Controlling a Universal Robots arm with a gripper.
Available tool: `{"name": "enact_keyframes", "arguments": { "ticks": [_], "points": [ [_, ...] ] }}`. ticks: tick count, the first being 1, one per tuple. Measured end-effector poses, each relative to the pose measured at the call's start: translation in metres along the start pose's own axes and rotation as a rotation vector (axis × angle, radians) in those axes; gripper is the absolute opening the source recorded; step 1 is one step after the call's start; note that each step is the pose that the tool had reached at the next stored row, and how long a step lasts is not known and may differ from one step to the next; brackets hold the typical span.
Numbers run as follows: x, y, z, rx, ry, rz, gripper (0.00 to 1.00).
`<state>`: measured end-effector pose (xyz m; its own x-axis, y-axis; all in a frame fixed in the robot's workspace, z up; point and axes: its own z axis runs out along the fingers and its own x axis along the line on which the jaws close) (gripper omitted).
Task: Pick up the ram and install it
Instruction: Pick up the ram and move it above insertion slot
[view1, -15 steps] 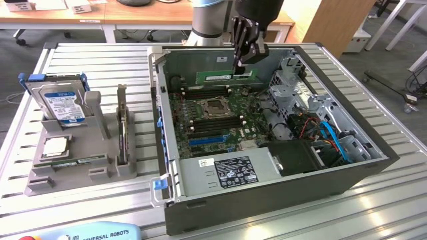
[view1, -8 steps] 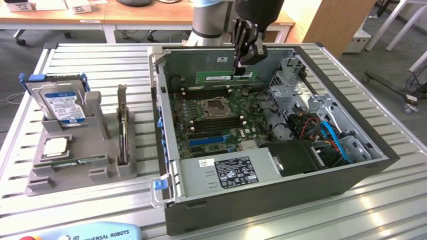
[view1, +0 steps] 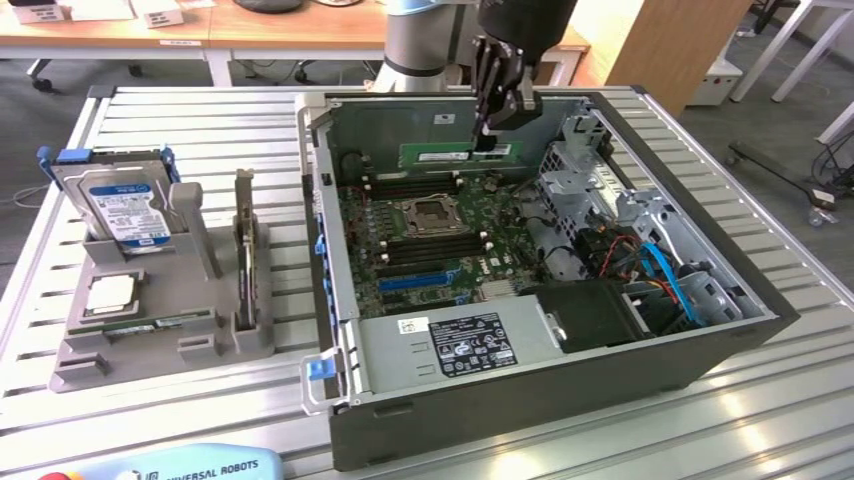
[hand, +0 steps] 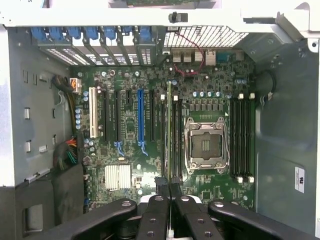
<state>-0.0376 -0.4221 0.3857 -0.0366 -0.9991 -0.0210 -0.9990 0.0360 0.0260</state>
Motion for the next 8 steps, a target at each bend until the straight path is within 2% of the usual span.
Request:
{"name": "enact_keyframes", "arguments": {
  "ticks": [4, 8],
  "points": [
    [-0.0001, -0.0025, 0.001, 0.0001, 0.0, 0.0, 0.11],
    [0.0, -0.0027, 0.0066, 0.0, 0.0, 0.0, 0.11]
  ]
}}
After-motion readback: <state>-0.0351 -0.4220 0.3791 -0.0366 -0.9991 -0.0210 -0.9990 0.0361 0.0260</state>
